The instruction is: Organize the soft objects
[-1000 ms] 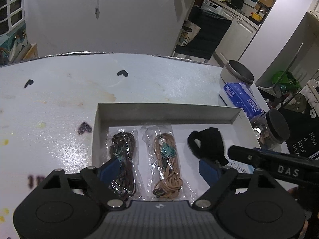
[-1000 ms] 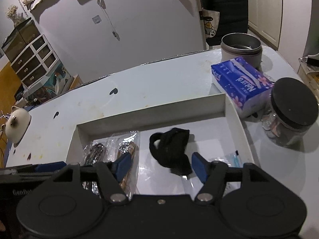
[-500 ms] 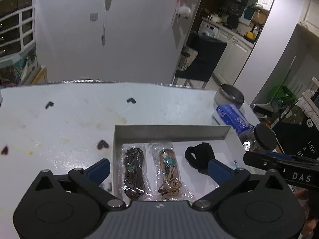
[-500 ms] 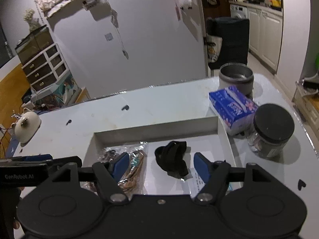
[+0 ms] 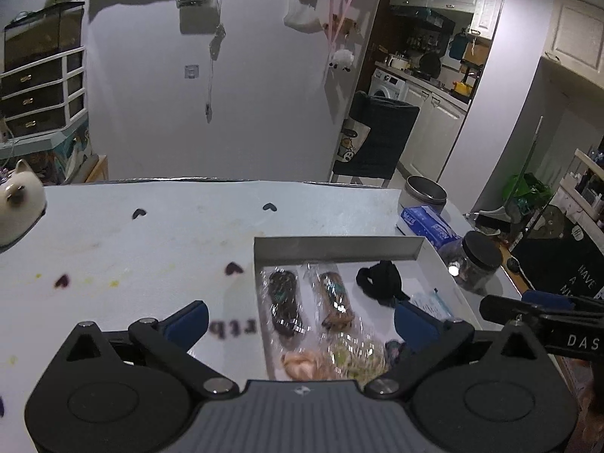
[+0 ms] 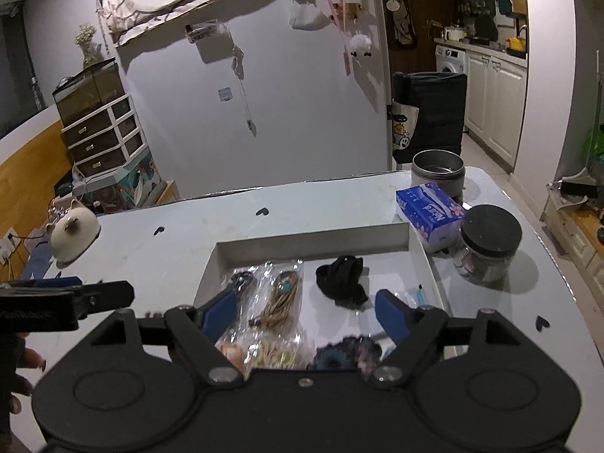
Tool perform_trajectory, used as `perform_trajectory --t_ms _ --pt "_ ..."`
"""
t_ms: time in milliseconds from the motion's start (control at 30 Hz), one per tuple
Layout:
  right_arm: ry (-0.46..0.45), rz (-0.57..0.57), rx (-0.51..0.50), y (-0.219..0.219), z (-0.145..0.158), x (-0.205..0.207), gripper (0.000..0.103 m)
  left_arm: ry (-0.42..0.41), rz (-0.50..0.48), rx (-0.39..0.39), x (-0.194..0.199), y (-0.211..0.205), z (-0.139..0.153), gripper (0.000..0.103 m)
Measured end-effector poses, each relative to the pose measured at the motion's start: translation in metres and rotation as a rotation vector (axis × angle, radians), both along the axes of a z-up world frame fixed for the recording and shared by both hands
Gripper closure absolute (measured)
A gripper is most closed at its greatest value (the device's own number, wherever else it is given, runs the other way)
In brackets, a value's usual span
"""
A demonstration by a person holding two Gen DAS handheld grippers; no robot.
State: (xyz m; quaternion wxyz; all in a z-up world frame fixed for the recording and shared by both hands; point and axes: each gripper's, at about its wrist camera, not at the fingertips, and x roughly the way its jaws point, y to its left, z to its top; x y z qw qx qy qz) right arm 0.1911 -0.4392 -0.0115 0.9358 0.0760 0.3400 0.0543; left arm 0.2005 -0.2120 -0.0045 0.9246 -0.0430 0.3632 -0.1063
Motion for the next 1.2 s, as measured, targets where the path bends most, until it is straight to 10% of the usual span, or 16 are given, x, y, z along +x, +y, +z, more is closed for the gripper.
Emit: perform_trajectory --t_ms 1200 --pt "-0.113 -0.056 -0.128 0.065 0.004 -0.135 0.000 -0.064 -0.017 0.009 -0.129 0.073 -0.008 0.000"
